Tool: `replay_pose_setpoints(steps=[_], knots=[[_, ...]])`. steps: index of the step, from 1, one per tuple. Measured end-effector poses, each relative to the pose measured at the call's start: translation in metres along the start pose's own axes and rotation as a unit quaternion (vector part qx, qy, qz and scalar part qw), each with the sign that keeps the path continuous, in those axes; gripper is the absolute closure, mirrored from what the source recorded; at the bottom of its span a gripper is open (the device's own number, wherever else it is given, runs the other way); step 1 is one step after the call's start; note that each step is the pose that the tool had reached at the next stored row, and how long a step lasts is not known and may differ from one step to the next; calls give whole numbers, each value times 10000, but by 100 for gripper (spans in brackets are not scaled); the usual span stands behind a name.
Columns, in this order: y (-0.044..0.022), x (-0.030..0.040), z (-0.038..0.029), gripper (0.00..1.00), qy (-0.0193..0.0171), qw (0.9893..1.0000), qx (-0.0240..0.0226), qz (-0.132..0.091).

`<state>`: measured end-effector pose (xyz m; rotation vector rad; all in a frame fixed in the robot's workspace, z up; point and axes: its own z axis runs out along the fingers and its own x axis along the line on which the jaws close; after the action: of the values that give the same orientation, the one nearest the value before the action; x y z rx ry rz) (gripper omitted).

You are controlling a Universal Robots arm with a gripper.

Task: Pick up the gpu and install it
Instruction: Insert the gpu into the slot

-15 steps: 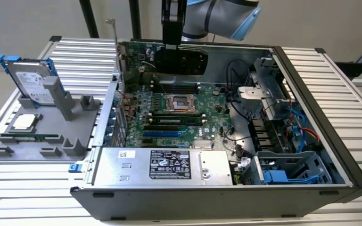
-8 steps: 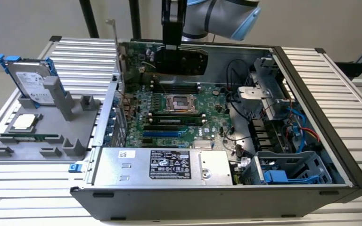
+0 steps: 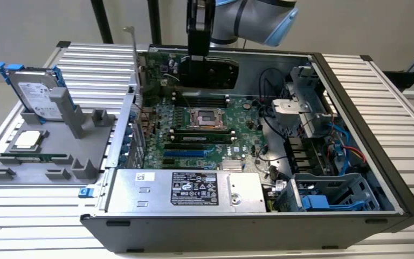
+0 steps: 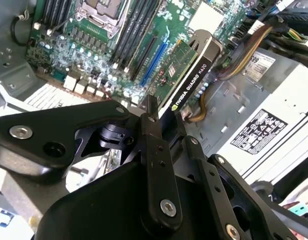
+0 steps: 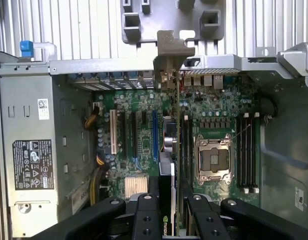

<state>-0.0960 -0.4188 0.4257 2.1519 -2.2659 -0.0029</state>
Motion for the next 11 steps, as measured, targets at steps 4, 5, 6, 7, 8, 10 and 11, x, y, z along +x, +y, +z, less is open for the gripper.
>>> replay_pose_setpoints(steps=[4, 5, 6, 7, 8, 10, 11], knots=[[-21, -1, 29, 100, -1, 10000, 8, 0], [-26, -2, 35, 100, -1, 10000, 12, 0], [-30, -3, 41, 100, -1, 10000, 17, 1], [-34, -3, 46, 100, -1, 10000, 22, 0], [-40, -3, 53, 100, -1, 10000, 27, 1], [-54, -4, 66, 100, -2, 10000, 37, 1], [-59, -4, 73, 100, -2, 10000, 43, 1]])
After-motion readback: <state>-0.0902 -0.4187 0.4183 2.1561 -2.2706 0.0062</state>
